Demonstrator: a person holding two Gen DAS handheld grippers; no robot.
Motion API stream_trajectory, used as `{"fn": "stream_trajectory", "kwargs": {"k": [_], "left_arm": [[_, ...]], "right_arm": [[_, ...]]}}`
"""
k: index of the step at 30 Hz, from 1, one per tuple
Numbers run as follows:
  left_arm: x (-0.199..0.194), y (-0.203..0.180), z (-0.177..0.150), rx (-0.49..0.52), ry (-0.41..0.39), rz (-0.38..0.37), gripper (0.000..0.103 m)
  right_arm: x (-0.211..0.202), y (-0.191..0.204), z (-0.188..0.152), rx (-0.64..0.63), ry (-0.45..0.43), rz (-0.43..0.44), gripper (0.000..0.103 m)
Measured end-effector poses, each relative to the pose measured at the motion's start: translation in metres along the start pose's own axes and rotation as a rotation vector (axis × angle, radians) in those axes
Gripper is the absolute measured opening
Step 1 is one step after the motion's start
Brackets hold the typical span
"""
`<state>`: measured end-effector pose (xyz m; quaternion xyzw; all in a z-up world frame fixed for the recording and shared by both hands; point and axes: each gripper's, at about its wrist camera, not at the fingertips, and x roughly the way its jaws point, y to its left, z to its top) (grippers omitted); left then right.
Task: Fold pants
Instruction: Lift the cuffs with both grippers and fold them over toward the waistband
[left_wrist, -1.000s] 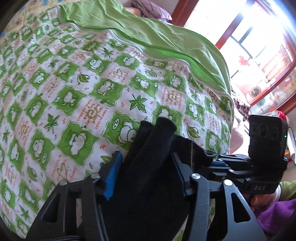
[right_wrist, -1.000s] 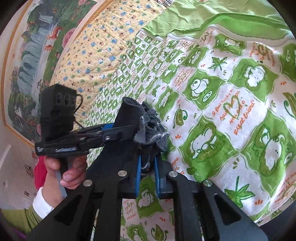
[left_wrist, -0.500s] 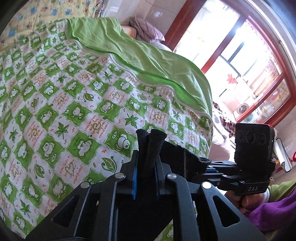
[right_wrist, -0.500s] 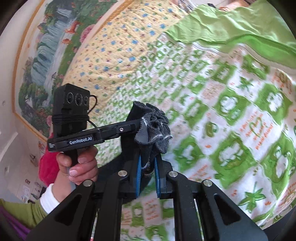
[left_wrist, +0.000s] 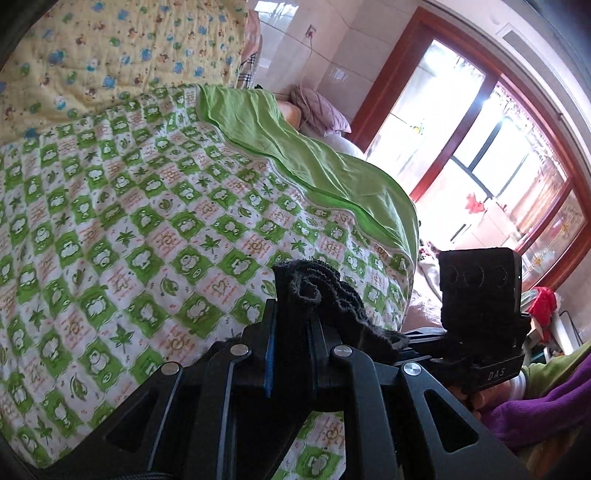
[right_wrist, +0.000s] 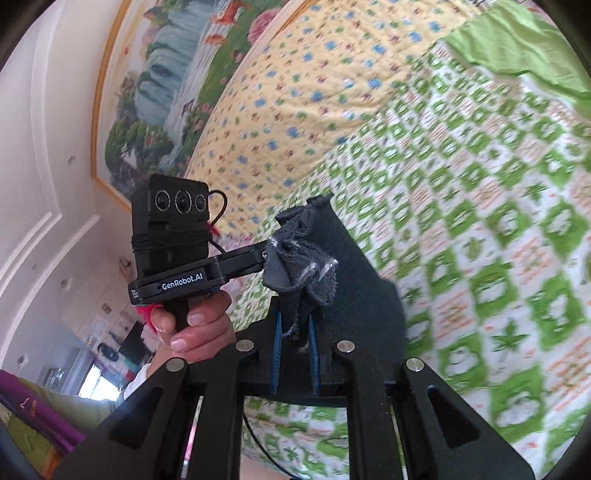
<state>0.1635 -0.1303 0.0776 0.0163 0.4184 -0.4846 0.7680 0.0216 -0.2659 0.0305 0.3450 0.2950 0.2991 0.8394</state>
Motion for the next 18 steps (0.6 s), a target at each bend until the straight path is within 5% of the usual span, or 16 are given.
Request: {"fn": "stream_trajectory", "kwargs": {"k": [18], "left_arm": [[-0.029,0.063,-0.093,-0.19,-0.051,0.08,0.009]], "right_arm": [[0.087,0.009,-0.041,-0.065,0.242,-0.012,0.014]]}}
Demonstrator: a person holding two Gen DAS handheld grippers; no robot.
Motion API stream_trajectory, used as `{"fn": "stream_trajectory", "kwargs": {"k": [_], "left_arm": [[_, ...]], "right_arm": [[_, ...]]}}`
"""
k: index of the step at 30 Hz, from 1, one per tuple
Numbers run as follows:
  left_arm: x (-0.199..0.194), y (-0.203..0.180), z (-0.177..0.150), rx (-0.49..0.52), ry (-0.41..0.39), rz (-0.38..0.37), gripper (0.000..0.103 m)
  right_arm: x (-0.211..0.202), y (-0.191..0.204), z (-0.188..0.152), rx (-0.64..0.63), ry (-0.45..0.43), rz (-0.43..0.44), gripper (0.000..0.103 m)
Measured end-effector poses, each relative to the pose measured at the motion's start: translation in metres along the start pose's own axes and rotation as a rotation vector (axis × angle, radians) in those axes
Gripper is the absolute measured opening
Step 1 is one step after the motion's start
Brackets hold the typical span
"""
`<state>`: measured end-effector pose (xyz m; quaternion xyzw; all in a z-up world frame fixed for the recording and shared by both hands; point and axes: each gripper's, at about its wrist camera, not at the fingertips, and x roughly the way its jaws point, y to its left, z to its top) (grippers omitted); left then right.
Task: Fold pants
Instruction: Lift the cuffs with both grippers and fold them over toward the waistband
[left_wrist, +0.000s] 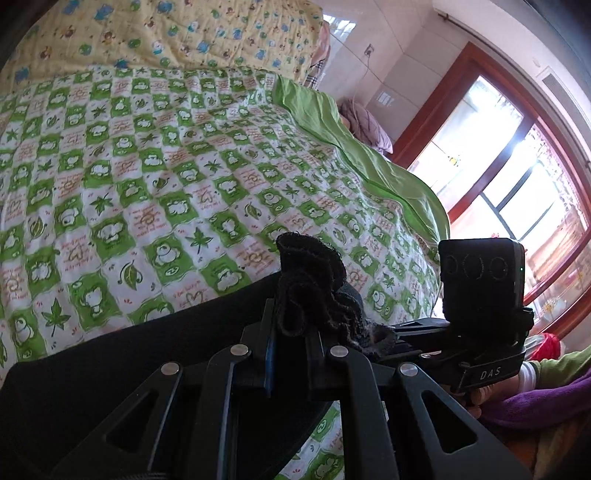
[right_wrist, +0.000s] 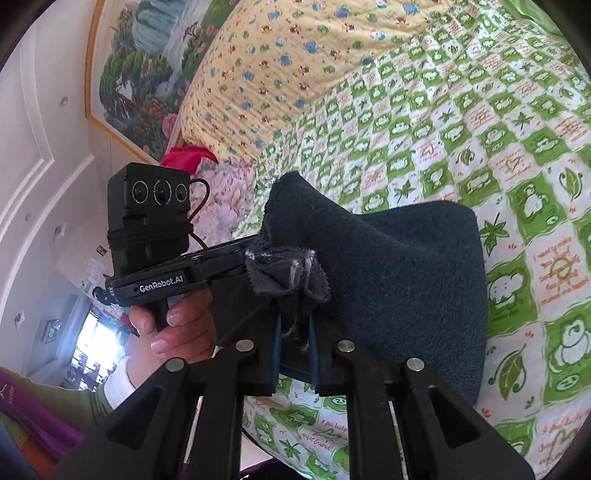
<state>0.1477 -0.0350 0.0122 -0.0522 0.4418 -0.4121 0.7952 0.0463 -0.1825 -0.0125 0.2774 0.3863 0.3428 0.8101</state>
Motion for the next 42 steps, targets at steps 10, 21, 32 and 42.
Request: {"fn": "stream_trajectory", "kwargs": {"k": [10,21,32,42], "left_arm": [[0.007,0.031,-0.028,-0.108,0.017,0.035,0.01],[-0.023,0.05,-0.049,-0.231,-0.07,0.075,0.021],[-0.068,0.053,-0.081,-0.34,-0.185,0.173,0.04],[-0.116,0.054,-0.12,-0.48,-0.302,0.257,0.041]], "right_arm": [[0.029,-0.008,-0.008,-0.012,0.113,-0.037,0.017],[0.04,0.001,-0.009,-0.043,0.167,-0.051,0.032],[0.046,0.025,-0.006,-0.084,0.194,-0.013,0.039],[0.057,0.043,0.003,-0.127,0.203,0.01,0.039]]}}
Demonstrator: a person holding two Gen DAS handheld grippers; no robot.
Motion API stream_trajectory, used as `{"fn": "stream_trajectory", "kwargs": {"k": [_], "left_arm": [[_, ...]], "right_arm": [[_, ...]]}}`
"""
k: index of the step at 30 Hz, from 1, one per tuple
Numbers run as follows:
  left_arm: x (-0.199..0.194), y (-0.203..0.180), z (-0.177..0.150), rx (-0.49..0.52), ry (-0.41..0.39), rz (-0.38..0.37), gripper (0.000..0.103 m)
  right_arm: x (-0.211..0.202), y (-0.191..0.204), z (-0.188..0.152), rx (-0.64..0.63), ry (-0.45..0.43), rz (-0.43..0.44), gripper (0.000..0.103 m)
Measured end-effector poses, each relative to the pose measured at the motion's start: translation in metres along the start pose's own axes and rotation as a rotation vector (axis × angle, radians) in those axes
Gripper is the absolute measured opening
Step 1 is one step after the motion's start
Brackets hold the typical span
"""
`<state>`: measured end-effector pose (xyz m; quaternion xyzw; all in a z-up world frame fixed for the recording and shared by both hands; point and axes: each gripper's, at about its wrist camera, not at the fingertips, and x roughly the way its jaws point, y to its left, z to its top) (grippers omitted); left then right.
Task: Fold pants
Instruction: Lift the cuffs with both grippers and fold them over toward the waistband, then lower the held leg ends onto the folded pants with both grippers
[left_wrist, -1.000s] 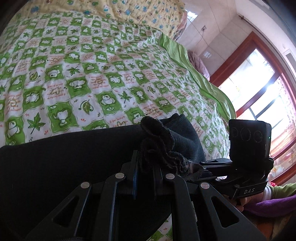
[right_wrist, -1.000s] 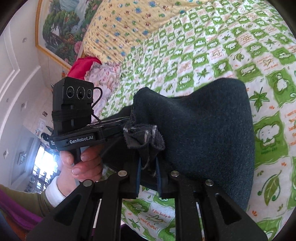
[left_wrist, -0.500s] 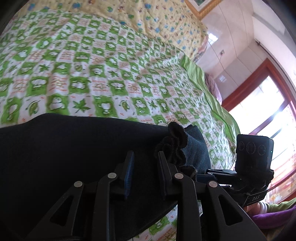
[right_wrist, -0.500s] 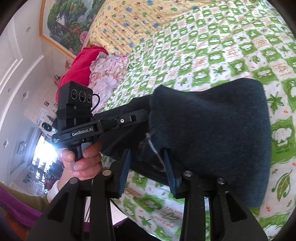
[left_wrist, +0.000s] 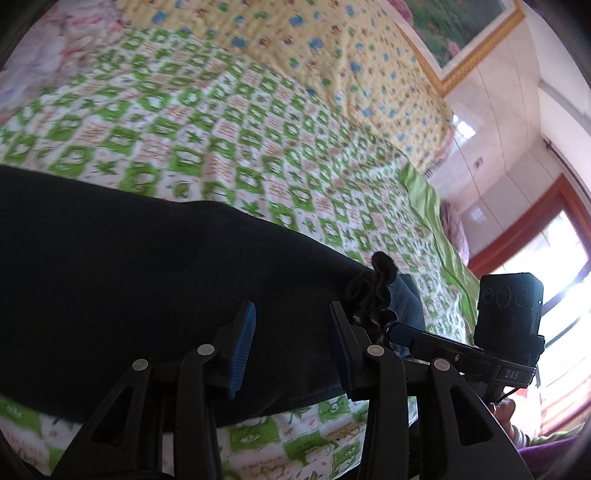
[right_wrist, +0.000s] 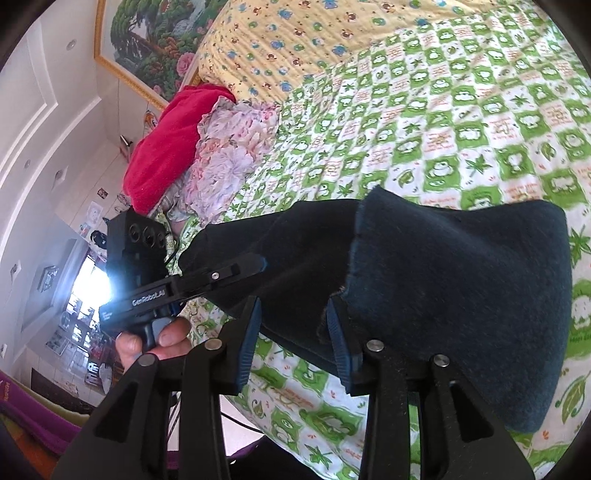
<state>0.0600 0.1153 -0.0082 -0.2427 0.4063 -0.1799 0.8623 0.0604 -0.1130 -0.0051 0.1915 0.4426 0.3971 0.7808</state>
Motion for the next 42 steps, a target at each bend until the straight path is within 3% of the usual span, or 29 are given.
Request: {"fn": "stream_trajectory", "kwargs": {"k": [4,6,13,16,25,35,39,42], "left_arm": [[-0.026,0.016,-0.009,-0.085,-0.057,0.036,0.045],[-0.038,0.026,-0.013,-0.135,-0.081,0.054,0.053],[-0.086,0.052,-0.027,-0.242,-0.166,0.125,0.053],[-0.107,0.062,-0.031,-0.28,-0.202,0.17,0.06],[-0.153,0.094,-0.046,-0.366,-0.301,0.307,0.061],[-0.157,0.118,-0.049,-0.415,-0.325,0.344,0.063],[-0.156,0.128,-0.05,-0.44,-0.335,0.338,0.063],[-0.154,0.137,-0.05,-0.462,-0.336,0.331,0.064]], "right_arm": [[0.008,0.005,0.004,-0.013,0.016,0.009,0.039],[0.015,0.008,0.008,-0.024,0.026,0.012,0.039],[0.043,0.027,0.023,-0.074,0.059,0.047,0.041],[0.058,0.039,0.029,-0.107,0.078,0.064,0.047],[0.094,0.069,0.039,-0.18,0.131,0.106,0.048],[0.125,0.093,0.058,-0.245,0.166,0.119,0.05],[0.147,0.11,0.07,-0.307,0.189,0.122,0.059],[0.17,0.123,0.08,-0.361,0.215,0.121,0.059]]}}
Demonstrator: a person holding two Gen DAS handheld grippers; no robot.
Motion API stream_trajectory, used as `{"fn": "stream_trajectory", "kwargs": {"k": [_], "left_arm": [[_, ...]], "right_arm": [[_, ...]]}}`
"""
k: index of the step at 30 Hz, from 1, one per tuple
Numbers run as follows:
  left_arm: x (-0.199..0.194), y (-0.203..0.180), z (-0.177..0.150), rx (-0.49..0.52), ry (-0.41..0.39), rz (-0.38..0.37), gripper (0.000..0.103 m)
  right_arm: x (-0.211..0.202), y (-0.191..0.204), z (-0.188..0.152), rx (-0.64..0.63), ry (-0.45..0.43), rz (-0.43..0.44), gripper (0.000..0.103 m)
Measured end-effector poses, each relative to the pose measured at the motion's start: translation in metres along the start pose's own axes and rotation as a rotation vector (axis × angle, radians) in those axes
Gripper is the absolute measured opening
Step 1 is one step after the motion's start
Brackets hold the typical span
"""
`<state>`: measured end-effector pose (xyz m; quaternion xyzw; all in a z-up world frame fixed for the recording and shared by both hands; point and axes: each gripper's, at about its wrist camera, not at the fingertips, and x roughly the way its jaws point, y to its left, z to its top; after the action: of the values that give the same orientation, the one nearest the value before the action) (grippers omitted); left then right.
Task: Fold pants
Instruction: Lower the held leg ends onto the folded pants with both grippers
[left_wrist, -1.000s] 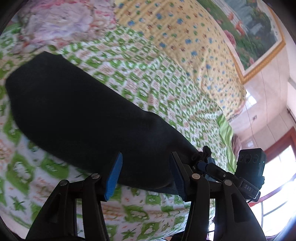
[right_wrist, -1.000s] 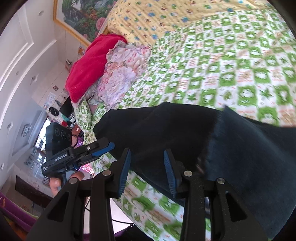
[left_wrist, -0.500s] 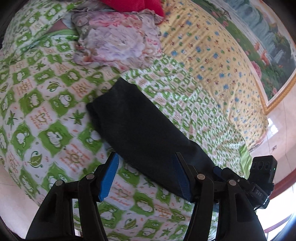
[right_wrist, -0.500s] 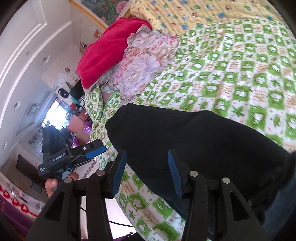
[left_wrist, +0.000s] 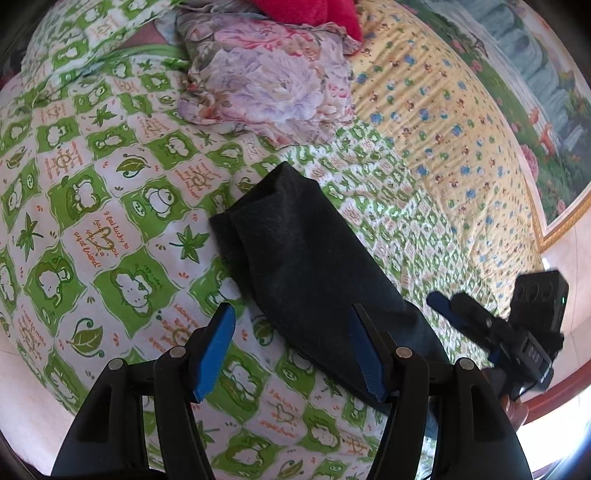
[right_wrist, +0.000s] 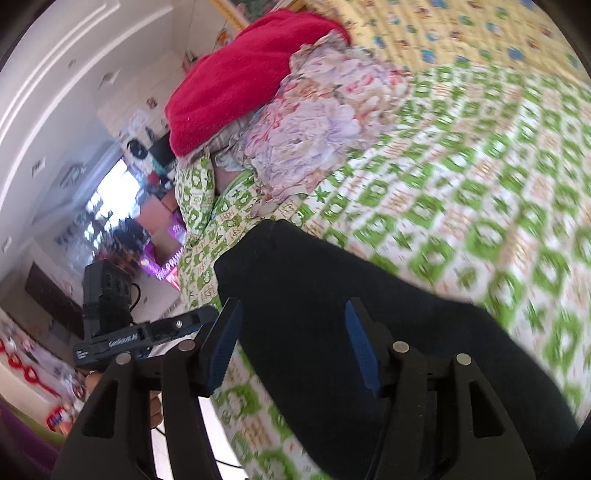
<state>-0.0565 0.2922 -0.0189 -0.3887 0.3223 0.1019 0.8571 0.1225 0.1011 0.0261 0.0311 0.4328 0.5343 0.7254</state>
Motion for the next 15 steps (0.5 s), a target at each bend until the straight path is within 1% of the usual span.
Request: {"fn": "stream_trajectory", "kwargs": {"k": [5,11,15], "left_arm": [[0.008,0.011,0.004,-0.043,0.007,-0.012,0.064],[0.017,0.022,0.007,-0.088,0.012,-0.022,0.064],[0.023,0.029,0.01,-0.114,0.01,-0.035,0.065]], "right_arm": [[0.045,0.001,0.032,-0.062,0.063,-0.001,0.059],[0.097,-0.002,0.059,-0.123,0.142,-0.019,0.059],[0.126,0.0,0.07,-0.162,0.195,0.01,0.059]]}}
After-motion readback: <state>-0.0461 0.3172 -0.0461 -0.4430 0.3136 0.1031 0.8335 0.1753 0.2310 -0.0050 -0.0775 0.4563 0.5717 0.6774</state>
